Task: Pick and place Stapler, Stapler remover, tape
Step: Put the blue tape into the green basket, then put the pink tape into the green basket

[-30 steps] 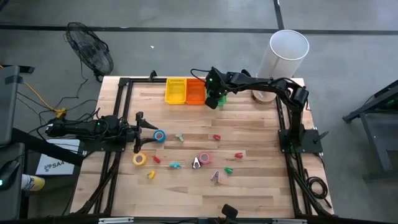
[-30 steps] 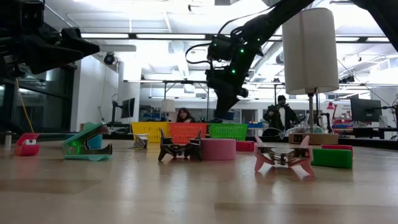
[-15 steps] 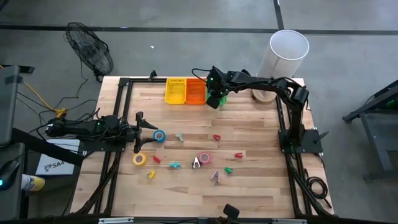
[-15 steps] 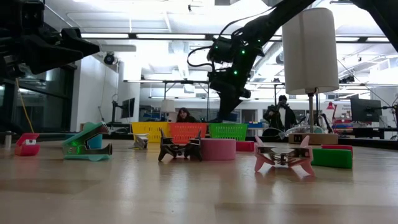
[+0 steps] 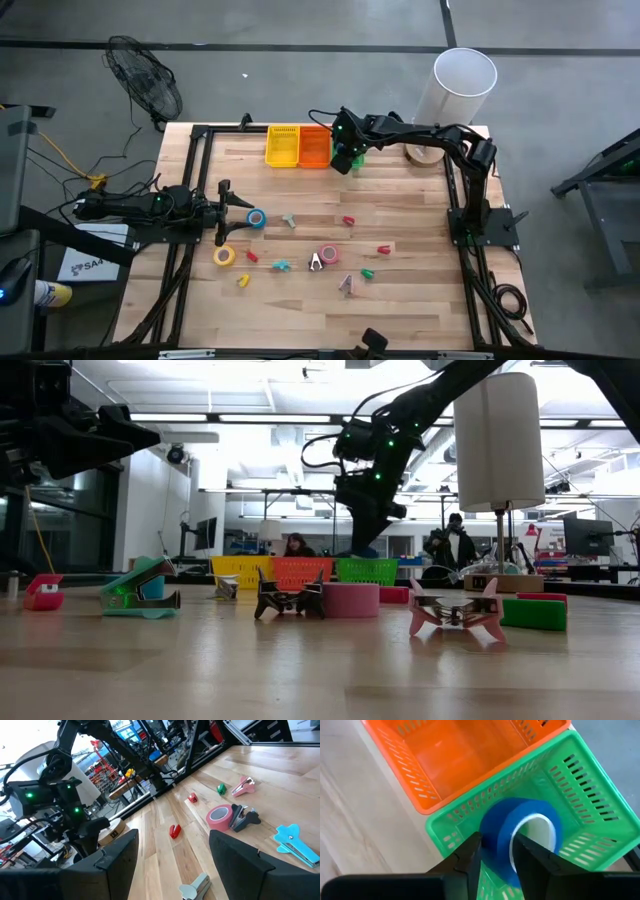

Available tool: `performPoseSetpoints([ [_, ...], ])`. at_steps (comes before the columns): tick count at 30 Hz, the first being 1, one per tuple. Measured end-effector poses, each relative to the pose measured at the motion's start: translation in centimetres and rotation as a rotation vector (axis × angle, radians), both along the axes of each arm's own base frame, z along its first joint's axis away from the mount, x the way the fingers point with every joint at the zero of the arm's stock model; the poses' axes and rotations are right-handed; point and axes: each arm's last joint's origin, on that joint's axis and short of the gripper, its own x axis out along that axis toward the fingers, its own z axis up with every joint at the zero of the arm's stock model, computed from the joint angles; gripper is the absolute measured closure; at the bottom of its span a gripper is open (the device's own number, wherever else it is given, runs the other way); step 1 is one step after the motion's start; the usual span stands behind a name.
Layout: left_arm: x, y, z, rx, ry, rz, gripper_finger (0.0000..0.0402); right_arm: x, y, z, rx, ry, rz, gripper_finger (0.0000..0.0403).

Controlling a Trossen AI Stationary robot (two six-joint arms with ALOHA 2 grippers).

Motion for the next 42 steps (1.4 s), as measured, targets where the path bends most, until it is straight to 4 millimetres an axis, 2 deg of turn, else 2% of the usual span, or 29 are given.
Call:
performPoseSetpoints([
  [11,0.0,0.0,0.0,0.000,0.000,0.000,0.0163,-0.1,-0.1,0.0,-0.023,0.017,-0.055,0.0240],
  [19,0.0,0.0,0.0,0.000,0.000,0.000,0.0163,-0.2,0.1,0.1,0.008,0.009,-0.035,0.0235],
  [25,0.0,0.0,0.0,0.000,0.000,0.000,0.0163,-0.6,1.0,1.7,0.015,-0.015,-0.014,0.0235],
  [29,0.0,0.0,0.0,0.000,0.000,0.000,0.0163,-0.2,2.4,2.7,0.035,-0.051,0.040,0.0235],
  [33,0.0,0.0,0.0,0.000,0.000,0.001,0.0163,0.8,4.6,2.8,0.099,-0.078,0.137,0.0235],
  [42,0.0,0.0,0.0,0.000,0.000,0.001,0.0163,2.7,11.4,2.9,0.126,-0.062,0.353,0.0235],
])
